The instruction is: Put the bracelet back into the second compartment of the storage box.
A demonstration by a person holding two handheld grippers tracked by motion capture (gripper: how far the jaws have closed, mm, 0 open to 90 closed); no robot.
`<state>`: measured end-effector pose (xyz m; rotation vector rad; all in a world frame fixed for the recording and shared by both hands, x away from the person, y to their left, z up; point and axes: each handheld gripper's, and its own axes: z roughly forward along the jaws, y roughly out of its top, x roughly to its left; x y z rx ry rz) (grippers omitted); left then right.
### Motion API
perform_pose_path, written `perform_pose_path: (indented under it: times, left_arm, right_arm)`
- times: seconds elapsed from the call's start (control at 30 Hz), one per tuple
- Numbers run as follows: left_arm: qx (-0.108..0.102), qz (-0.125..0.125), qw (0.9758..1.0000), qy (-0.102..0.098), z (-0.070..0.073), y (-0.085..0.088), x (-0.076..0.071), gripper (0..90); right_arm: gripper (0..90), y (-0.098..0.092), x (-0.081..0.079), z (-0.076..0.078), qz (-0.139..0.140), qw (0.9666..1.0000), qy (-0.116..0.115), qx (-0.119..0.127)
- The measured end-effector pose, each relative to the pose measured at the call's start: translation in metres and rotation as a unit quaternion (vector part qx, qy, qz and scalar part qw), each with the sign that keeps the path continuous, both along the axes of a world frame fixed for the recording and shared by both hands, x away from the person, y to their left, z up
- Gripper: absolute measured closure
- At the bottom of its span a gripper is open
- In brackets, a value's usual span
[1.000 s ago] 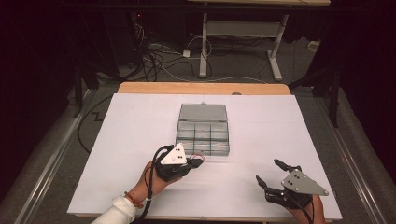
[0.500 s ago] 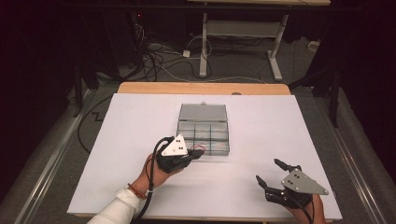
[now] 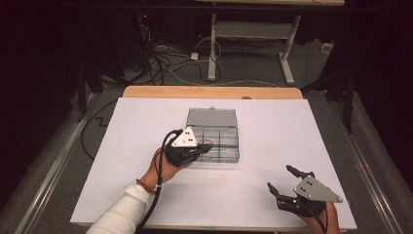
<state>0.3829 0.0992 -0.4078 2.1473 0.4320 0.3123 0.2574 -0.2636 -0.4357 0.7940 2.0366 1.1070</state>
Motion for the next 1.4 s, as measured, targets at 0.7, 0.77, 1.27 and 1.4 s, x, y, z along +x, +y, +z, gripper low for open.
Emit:
perform_pose_path:
  times: [0.7, 0.77, 1.27, 1.4]
  left_arm:
    - [0.049, 0.023, 0.9977, 0.042, -0.007, -0.03, 0.055, 86.6]
    - [0.052, 0.029, 0.9972, 0.047, -0.009, -0.031, 0.06, 86.6]
    - [0.091, 0.057, 0.9916, 0.072, -0.02, -0.044, 0.088, 86.5]
    - [0.103, 0.062, 0.9894, 0.081, -0.023, -0.046, 0.093, 86.5]
  right_arm:
    - [22.7, 0.005, 0.0, -0.002, 0.01, 0.9999, 0.002, -0.005]
    - [22.7, 0.005, 0.0, -0.002, 0.01, 0.9999, 0.002, -0.005]
    - [22.1, 0.004, 0.0, -0.003, 0.012, 0.9999, 0.005, -0.003]
    - [22.2, 0.005, -0.001, -0.004, 0.016, 0.9998, 0.007, -0.006]
